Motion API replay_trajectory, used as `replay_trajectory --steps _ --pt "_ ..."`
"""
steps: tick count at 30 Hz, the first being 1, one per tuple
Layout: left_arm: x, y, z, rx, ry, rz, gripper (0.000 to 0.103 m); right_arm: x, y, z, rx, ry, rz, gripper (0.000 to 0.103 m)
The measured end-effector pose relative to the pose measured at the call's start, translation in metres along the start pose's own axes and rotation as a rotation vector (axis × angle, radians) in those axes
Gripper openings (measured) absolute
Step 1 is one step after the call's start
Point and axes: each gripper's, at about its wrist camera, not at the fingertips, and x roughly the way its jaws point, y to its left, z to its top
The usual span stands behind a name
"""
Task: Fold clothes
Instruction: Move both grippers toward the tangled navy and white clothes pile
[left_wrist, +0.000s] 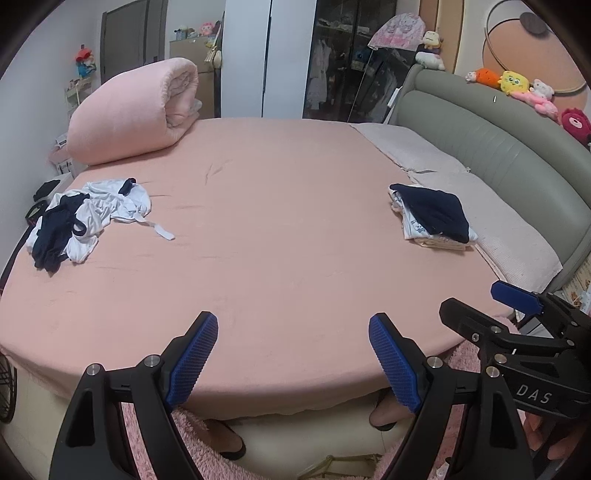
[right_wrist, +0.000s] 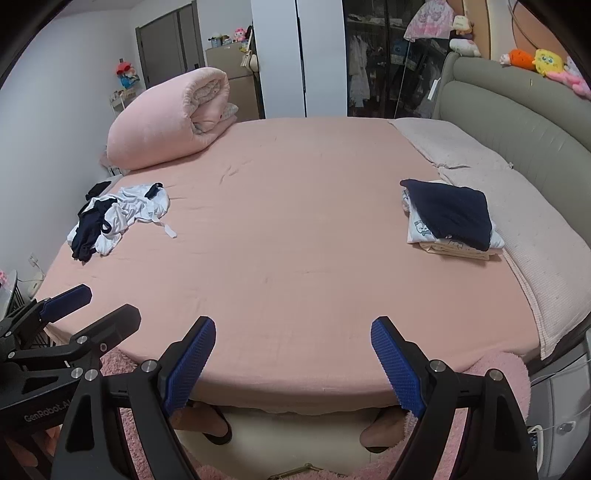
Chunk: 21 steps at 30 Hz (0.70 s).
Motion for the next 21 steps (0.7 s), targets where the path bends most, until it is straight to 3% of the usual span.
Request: replay_trajectory --steps 16,21 --pt "0.006 -0.006 -0.003 0.024 -0.003 0.033 0.084 0.002 -0.005 0.0 -0.009 -0.01 -0.015 0.086" --pt "0.007 0.003 0.016 0.046 -0.043 0.062 0.084 0.015 0.015 0.026 -0.085 -0.034 0.022 0.086"
